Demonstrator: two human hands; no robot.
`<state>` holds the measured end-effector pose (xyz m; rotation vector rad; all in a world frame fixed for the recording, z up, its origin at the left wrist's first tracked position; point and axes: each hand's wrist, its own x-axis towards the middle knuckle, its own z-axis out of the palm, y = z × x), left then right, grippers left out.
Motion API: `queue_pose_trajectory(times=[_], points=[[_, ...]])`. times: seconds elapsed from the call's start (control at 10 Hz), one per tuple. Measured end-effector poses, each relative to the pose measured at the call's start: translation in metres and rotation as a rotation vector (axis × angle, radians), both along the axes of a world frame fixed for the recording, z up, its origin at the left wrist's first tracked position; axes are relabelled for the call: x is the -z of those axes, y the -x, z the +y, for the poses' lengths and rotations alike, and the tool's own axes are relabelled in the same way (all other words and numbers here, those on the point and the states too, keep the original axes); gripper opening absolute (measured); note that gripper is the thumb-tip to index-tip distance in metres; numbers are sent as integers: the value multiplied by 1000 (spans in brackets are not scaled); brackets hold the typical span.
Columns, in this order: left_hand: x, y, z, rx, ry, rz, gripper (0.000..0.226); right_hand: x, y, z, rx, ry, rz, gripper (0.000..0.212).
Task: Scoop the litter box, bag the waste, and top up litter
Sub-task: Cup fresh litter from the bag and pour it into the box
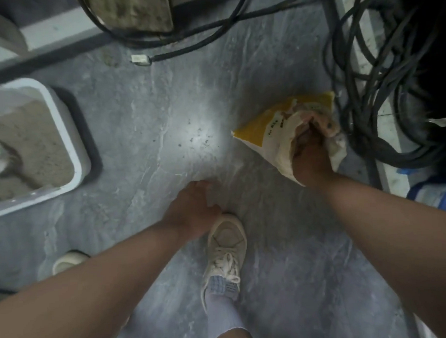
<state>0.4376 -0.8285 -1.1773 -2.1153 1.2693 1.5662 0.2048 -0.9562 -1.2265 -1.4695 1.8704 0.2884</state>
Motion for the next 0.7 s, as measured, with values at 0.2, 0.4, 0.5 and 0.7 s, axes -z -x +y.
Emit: queue_pose_trajectory(times=[0.2, 0.4, 0.5, 0.7], points=[[-2, -17, 19, -49, 2, 17, 67, -20, -18, 42, 315, 165, 30, 33], [-8, -47, 48, -96, -12, 24, 64, -37, -57, 110, 172, 76, -22, 14], [-11, -74, 66, -170, 12, 25, 60, -43, -90, 133, 56, 26, -51, 13], [-27, -146, 92, -669, 84, 106, 27, -61, -170, 146, -5, -49, -114, 19]])
